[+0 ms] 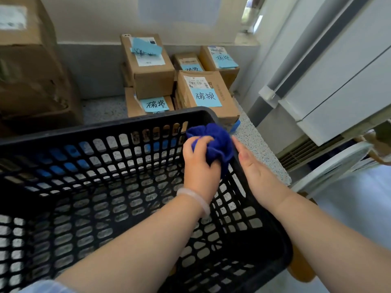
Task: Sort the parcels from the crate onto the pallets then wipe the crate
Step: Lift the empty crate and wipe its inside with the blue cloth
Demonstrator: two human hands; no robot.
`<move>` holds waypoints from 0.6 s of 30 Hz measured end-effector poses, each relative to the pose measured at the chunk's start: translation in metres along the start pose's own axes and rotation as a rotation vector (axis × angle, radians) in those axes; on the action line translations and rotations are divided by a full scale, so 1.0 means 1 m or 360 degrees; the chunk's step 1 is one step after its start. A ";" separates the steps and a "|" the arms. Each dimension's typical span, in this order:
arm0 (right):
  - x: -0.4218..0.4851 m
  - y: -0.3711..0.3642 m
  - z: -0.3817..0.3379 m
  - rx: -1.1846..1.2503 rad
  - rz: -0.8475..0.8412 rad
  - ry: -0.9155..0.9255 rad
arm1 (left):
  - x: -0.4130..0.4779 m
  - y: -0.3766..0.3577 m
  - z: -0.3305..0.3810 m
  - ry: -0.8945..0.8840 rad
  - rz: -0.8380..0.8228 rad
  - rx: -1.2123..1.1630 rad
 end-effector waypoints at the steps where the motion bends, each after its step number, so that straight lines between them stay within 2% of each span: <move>1: 0.000 0.000 -0.001 -0.0021 -0.0012 -0.0013 | -0.006 -0.001 -0.013 0.0079 -0.0060 0.0088; 6: 0.000 -0.001 0.000 -0.0063 -0.0032 -0.0068 | -0.032 -0.003 -0.086 0.0809 -0.0491 0.0609; 8: 0.003 -0.001 0.004 -0.0083 -0.0007 -0.0068 | -0.036 -0.004 -0.096 0.0962 -0.0512 0.0625; 10: 0.005 -0.003 0.007 -0.0098 -0.0001 -0.0071 | -0.036 -0.006 -0.099 0.1079 -0.0441 0.0438; 14: 0.007 -0.003 0.013 -0.0093 -0.0002 -0.0105 | -0.031 -0.003 -0.067 0.1366 -0.0262 -0.0230; 18: 0.002 -0.001 0.008 -0.0036 0.0001 -0.0073 | -0.019 0.005 -0.003 0.0977 -0.0140 -0.0675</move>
Point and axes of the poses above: each hand's wrist, its own x-axis towards the middle knuckle, its own y-axis out of the back of the hand, z = x × y, the point moved 3 cm from there along x, towards the middle knuckle, and after that the axes turned 15 degrees about z, right-handed, at the moved point
